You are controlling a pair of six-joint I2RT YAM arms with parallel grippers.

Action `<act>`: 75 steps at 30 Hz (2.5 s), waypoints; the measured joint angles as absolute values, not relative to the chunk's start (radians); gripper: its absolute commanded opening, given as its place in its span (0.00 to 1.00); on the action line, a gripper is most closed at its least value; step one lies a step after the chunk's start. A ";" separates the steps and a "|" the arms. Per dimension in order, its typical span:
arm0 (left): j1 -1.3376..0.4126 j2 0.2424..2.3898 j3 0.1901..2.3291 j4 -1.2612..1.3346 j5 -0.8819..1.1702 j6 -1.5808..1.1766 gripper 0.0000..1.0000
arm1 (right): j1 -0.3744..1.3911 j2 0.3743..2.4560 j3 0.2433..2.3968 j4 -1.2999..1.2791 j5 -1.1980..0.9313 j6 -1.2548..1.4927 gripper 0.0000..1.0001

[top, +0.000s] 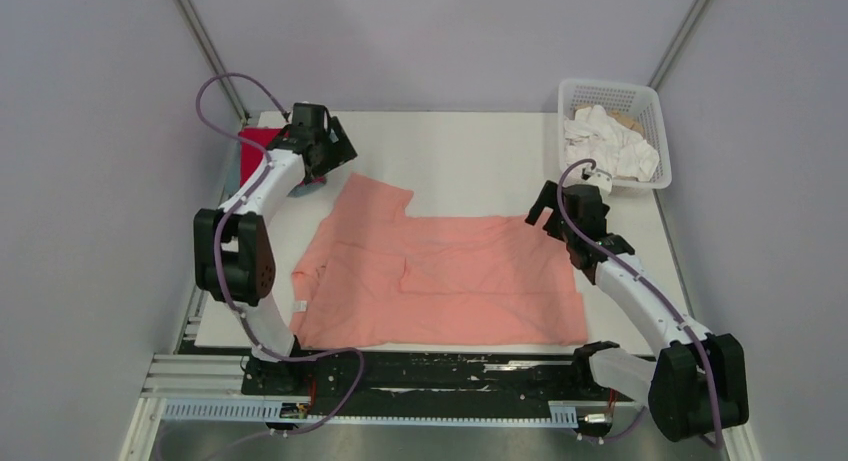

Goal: Fold and stack the t-shirts
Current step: Grab the side of the flattened tshirt furthest away from the robot with both arms

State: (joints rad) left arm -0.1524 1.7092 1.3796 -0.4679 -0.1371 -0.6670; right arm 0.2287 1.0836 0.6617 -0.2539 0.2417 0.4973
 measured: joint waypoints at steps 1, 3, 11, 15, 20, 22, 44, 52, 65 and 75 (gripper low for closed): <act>-0.141 1.754 1.424 -0.479 -0.128 -0.662 1.00 | 0.229 1.106 0.675 -0.237 0.241 0.494 1.00; -0.124 1.837 1.506 -0.492 -0.107 -0.645 1.00 | 0.229 1.137 0.695 -0.210 0.241 0.489 1.00; -0.101 2.108 1.760 -0.567 -0.020 -0.595 1.00 | 0.231 1.156 0.701 -0.180 0.242 0.477 1.00; -0.101 2.185 1.824 -0.596 0.033 -0.594 1.00 | 0.231 1.156 0.701 -0.179 0.241 0.476 1.00; -0.102 2.251 1.829 -0.620 0.099 -0.598 1.00 | 0.231 1.155 0.701 -0.178 0.240 0.476 1.00; -0.104 2.261 1.844 -0.624 0.107 -0.604 1.00 | 0.231 1.153 0.701 -0.178 0.234 0.476 1.00; -0.173 2.315 1.909 -0.699 0.051 -0.584 0.00 | 0.231 1.264 0.730 -0.191 0.245 0.461 0.97; -0.174 2.293 1.862 -0.654 0.067 -0.569 0.00 | 0.231 1.584 0.959 -0.300 0.344 0.499 0.91; -0.181 2.106 1.634 -0.597 0.106 -0.549 0.00 | 0.233 1.899 1.217 -0.481 0.558 0.598 0.73; -0.200 1.969 1.542 -0.548 0.107 -0.543 0.00 | 0.233 1.898 1.219 -0.561 0.625 0.630 0.35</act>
State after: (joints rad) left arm -0.2001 1.9690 1.5421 -0.5480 0.1070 -0.5434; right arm 0.2325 1.8980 1.2190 -0.5610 0.6254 0.6300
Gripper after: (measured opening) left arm 0.017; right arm 0.509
